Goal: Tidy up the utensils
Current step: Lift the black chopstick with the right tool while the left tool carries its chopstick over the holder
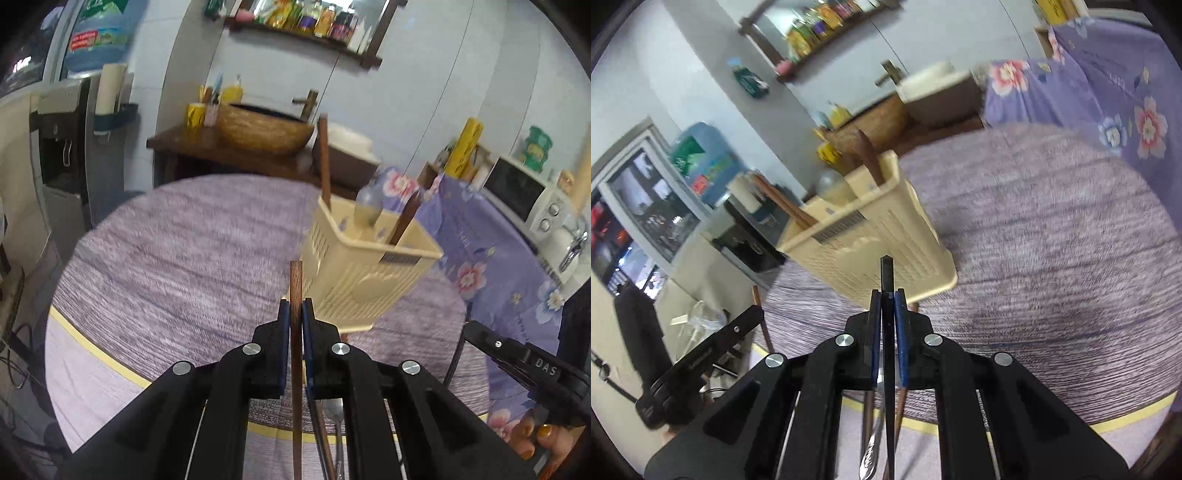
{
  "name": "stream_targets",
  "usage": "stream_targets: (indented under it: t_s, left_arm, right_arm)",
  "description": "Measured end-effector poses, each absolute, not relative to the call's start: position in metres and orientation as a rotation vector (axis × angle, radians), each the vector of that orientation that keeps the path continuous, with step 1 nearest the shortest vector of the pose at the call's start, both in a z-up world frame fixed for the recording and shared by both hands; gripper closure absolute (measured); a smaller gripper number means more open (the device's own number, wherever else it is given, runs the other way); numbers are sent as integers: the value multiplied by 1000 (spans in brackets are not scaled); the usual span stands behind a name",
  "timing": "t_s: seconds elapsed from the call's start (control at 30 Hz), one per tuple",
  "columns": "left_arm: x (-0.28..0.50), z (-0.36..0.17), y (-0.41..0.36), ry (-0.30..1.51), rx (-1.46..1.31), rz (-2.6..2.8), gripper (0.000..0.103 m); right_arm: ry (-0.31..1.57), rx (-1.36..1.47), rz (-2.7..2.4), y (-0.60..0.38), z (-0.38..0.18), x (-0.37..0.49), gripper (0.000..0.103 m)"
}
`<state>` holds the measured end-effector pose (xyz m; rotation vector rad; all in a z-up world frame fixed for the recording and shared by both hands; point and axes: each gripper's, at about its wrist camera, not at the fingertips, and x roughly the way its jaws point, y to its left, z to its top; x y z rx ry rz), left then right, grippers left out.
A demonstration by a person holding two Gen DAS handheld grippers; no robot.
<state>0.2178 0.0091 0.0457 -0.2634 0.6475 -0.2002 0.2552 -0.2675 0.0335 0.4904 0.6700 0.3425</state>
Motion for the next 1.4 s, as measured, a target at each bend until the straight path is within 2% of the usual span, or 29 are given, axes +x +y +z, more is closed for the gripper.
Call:
stream_targets:
  t_s: [0.27, 0.97, 1.4]
  left_arm:
    - [207, 81, 10, 567, -237, -213, 95]
    - [203, 117, 12, 502, -200, -246, 95]
    - [256, 239, 8, 284, -252, -251, 95]
  right_arm:
    - [615, 419, 375, -257, 67, 232, 95]
    - [538, 302, 455, -241, 117, 219, 95]
    - [330, 154, 330, -236, 246, 267, 95]
